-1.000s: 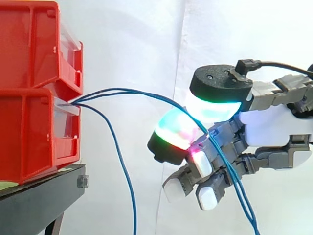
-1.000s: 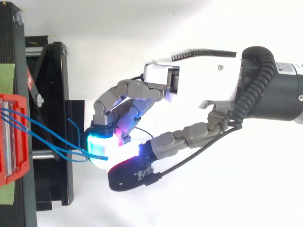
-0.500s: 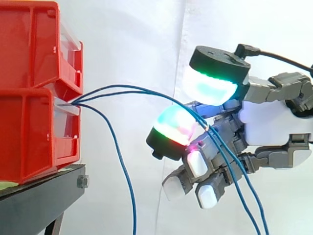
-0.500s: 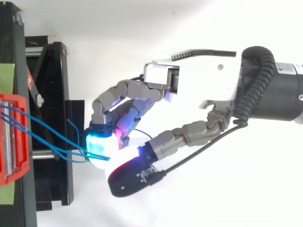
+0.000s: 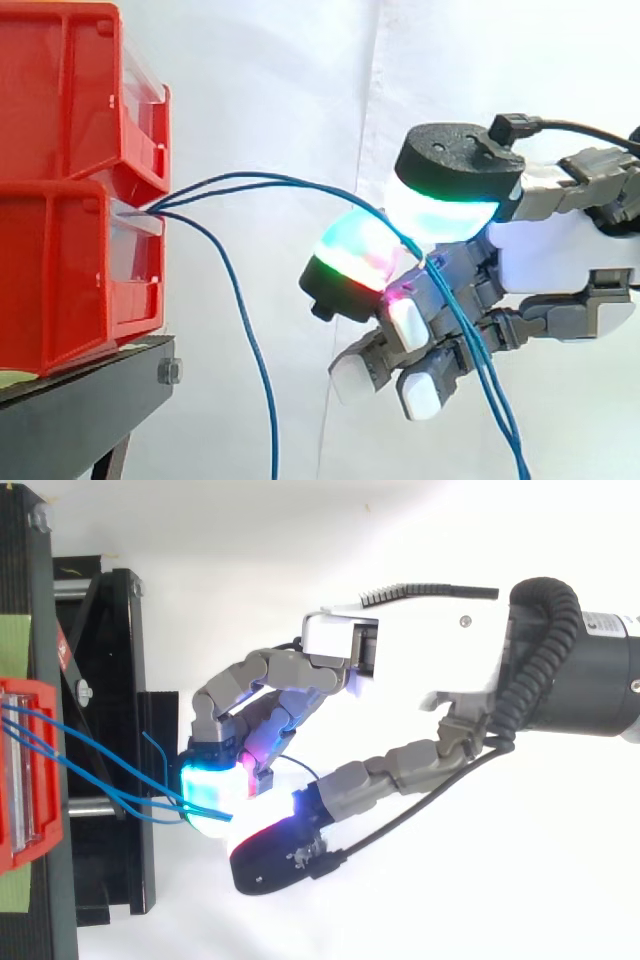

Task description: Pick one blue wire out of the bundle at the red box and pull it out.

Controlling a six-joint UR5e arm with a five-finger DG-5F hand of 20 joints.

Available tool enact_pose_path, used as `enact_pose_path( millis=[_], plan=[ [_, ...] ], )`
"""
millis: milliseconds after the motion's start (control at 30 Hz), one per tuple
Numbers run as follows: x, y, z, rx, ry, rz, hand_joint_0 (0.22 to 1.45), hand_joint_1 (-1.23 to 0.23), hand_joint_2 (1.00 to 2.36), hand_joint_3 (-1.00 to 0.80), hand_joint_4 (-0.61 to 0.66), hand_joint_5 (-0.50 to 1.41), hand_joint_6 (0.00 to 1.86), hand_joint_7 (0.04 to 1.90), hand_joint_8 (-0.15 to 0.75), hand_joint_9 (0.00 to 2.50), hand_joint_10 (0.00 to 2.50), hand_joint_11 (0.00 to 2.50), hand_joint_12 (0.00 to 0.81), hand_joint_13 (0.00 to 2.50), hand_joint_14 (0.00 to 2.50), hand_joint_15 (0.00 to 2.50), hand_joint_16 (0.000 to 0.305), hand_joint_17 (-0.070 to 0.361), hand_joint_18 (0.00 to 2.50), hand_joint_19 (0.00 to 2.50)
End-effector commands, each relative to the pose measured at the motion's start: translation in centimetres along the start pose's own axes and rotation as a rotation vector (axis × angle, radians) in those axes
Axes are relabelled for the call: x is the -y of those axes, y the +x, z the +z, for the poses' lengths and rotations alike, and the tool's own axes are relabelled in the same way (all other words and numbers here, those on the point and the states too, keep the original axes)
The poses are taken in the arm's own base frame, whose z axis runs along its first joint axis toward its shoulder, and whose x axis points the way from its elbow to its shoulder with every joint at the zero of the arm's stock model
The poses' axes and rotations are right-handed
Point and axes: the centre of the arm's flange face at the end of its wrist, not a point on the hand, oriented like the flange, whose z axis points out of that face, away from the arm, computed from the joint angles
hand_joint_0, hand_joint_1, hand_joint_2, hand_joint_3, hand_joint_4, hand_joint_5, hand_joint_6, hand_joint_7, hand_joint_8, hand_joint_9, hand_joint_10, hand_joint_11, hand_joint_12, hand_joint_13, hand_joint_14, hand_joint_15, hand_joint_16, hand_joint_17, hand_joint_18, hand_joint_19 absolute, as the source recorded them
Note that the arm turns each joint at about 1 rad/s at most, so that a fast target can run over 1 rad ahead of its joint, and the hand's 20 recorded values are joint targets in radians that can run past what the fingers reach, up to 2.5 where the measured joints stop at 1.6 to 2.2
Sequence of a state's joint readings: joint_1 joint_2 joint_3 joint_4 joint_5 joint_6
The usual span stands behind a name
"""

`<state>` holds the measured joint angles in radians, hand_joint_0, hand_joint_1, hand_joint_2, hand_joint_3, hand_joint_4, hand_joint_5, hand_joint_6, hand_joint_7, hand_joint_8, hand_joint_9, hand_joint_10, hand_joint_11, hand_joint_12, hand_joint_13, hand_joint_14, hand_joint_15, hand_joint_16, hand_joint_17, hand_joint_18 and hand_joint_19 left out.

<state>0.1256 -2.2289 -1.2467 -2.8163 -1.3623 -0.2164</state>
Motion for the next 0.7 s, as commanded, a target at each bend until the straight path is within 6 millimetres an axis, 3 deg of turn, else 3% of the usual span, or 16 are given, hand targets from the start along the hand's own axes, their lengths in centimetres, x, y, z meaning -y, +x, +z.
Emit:
enact_pose_path(
  millis=[0,133,233,300,500,667],
  plan=[
    [-0.13,0.00,0.06,0.000,-0.003,0.001,0.69,-0.91,1.01,-0.30,0.20,-0.20,0.87,0.95,0.342,0.78,0.02,0.66,0.459,0.66,0.01,0.33,0.060,0.134,0.73,0.43],
    [-0.13,0.00,0.06,0.000,-0.003,0.001,0.72,-0.92,1.01,-0.30,0.20,-0.20,0.87,1.03,0.345,0.77,0.02,0.65,0.458,0.66,0.01,0.31,0.060,0.134,0.74,0.39],
    [-0.13,0.00,0.06,0.000,-0.003,0.001,0.70,-0.88,1.01,-0.31,0.32,-0.20,0.87,1.16,0.362,0.77,0.02,0.61,0.460,0.66,0.01,0.30,0.060,0.134,0.75,0.39],
    [-0.13,0.00,0.06,0.000,-0.003,0.001,0.64,-0.83,1.01,-0.34,0.40,-0.19,0.86,1.11,0.363,0.76,0.01,0.52,0.460,0.64,0.01,0.31,0.060,0.136,0.73,0.42],
    [-0.13,0.00,0.06,0.000,-0.003,0.001,0.58,-0.64,1.01,-0.34,0.40,-0.15,0.76,1.21,0.365,0.79,0.01,0.44,0.457,0.62,0.01,0.30,0.061,0.138,0.68,0.48],
    [-0.13,0.01,0.06,-0.001,-0.003,0.001,0.59,-0.72,1.02,-0.25,0.36,-0.17,0.81,1.17,0.380,0.81,0.02,0.59,0.464,0.65,0.01,0.33,0.061,0.137,0.71,0.46]
  ],
)
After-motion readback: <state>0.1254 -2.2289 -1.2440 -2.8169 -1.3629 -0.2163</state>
